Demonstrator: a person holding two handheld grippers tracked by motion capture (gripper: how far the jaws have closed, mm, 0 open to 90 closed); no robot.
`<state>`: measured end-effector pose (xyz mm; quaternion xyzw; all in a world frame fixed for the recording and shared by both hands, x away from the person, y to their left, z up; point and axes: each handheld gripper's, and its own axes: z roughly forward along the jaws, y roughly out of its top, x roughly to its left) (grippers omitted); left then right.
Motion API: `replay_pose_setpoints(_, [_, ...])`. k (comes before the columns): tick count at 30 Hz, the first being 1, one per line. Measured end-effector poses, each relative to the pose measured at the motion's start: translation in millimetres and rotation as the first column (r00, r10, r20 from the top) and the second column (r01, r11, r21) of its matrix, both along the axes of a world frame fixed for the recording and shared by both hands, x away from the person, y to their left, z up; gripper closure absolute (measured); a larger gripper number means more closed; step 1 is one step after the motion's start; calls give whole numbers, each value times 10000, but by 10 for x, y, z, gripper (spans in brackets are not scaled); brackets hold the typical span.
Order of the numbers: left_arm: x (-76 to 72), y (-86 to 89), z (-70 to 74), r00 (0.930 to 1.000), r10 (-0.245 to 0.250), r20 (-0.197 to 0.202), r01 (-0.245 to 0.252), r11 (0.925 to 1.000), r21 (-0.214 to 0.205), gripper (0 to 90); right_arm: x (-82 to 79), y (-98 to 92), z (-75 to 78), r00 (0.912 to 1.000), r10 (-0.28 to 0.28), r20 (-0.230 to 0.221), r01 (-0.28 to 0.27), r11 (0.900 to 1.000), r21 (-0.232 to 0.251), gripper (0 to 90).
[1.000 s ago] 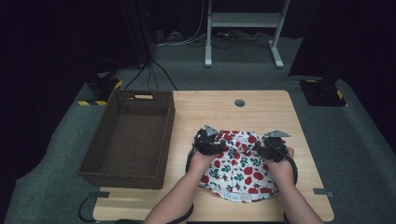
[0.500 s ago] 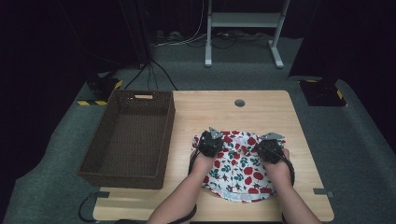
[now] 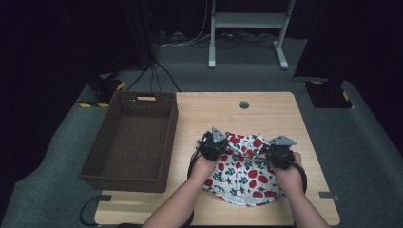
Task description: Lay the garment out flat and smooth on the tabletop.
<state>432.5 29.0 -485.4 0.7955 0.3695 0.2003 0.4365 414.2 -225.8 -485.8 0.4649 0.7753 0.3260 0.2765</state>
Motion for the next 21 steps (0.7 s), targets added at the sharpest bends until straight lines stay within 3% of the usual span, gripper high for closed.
replay_pose_setpoints(4, [-132,21,39,9993,-323,193,319,9993,209,878,-125,-4,54,9997,126,217,-129,9998,121,884])
replay_pose_setpoints(7, [-243,38,0,9984,-509,241,501,9981,347,878,-235,-3,7,9995,217,215,-220,9997,147,884])
replay_pose_setpoints(11, [-384,55,-108,9974,-724,51,720,9962,489,878,-385,-19,-83,9995,282,126,-283,9996,92,880])
replay_pose_setpoints(15, [-517,40,-248,9954,-953,-59,954,9914,893,877,-495,-29,-162,9993,386,1,-386,9993,-32,869])
replay_pose_setpoints(21, [-589,70,-453,9940,-984,-480,1033,9880,1148,837,-597,-79,-296,9988,368,-325,-374,9991,-198,841])
